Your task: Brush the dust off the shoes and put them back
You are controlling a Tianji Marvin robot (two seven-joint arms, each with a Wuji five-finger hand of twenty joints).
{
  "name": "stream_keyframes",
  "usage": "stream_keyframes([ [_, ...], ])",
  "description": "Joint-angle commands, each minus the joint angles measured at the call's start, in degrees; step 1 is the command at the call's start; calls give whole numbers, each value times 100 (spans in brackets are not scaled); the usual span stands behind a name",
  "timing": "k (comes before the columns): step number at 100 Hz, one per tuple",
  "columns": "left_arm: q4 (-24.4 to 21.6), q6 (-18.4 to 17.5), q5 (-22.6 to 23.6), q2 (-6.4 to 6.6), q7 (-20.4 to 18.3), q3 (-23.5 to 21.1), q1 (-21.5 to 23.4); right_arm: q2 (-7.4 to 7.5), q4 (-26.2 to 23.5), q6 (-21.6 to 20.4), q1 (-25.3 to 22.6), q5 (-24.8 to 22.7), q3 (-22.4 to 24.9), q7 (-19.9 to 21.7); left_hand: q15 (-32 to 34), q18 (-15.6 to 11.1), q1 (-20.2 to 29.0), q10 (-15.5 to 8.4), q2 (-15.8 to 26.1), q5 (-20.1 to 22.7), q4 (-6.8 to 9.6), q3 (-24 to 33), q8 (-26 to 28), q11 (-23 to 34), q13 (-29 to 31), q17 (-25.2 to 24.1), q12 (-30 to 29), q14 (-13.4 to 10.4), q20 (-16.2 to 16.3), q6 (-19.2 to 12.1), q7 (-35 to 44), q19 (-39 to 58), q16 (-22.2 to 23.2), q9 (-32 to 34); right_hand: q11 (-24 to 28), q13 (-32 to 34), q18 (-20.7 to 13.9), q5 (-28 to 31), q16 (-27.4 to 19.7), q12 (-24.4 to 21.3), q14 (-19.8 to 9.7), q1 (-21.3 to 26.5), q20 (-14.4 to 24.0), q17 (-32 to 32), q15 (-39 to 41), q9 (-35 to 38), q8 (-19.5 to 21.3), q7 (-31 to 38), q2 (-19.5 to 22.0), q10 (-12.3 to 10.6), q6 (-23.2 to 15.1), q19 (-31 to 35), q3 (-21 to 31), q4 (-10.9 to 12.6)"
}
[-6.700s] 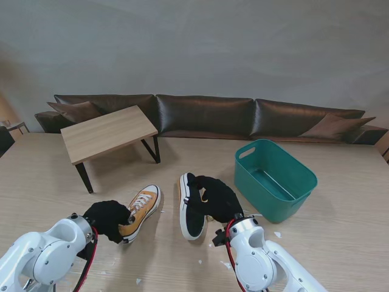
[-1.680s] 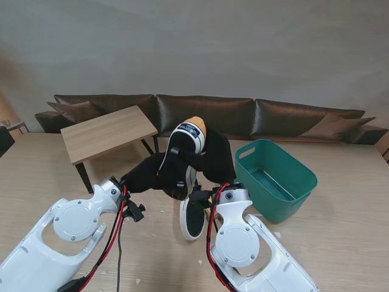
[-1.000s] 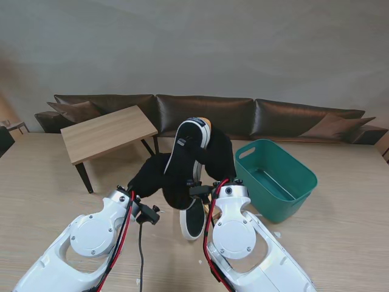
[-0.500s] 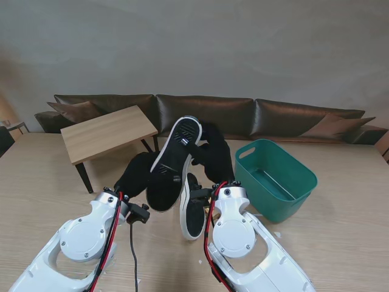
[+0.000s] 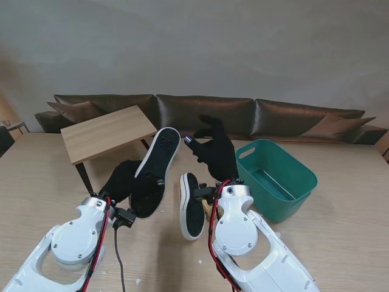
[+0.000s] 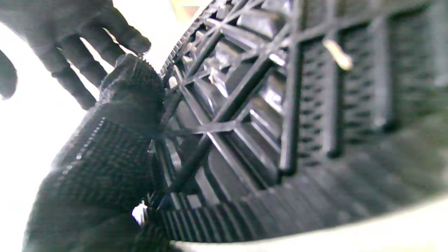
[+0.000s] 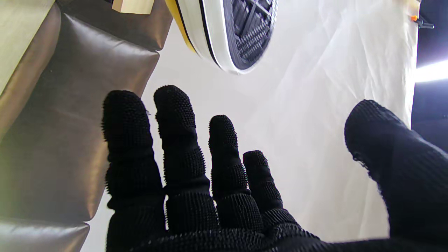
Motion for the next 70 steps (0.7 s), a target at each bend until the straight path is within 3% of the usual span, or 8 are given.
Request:
stream_keyframes([
  [1,-106,162,52,18,-57,-121,138,65,48,-68,-50,-98,26,158,635,-125,1138,-404,703,184,394,1255,237,120,586,174,60,-604,110,-511,696,390,236,293,81,-61,29,84,-68,-88,28,-111,138,-2677,1,-66,-80,79,172,-18,-200,-82,-67,171],
  [23,-66,1019,432,-2,24,-257,338,170,181,-260,-145,-235,30,415,615,-70,1206,-272,743,145,425,1225,274,68,574,38,28,-483,180,-417,660,453,258,269,50,-27,58,292,-94,-101,40,-129,147,-2662,-30,15,-87,59,267,-9,-239,-110,-64,199],
  [51,474,1616,680,-36,94,11,75,246,295,-395,-259,-125,55,695,510,-127,1223,-211,818,55,449,1179,364,8,561,-141,113,-446,261,-446,644,561,299,134,-10,-16,64,371,-110,-102,56,-137,155,-2661,-80,54,-73,22,331,17,-226,-134,-59,219],
  [70,813,1884,762,-77,192,243,-173,271,340,-428,-322,-73,121,767,395,-260,1191,-56,815,30,431,1184,376,-167,562,-210,728,-635,290,-546,627,632,483,-197,-27,-9,69,411,-106,-88,68,-138,161,-2649,-90,66,-57,-4,348,20,-225,-145,-49,227],
])
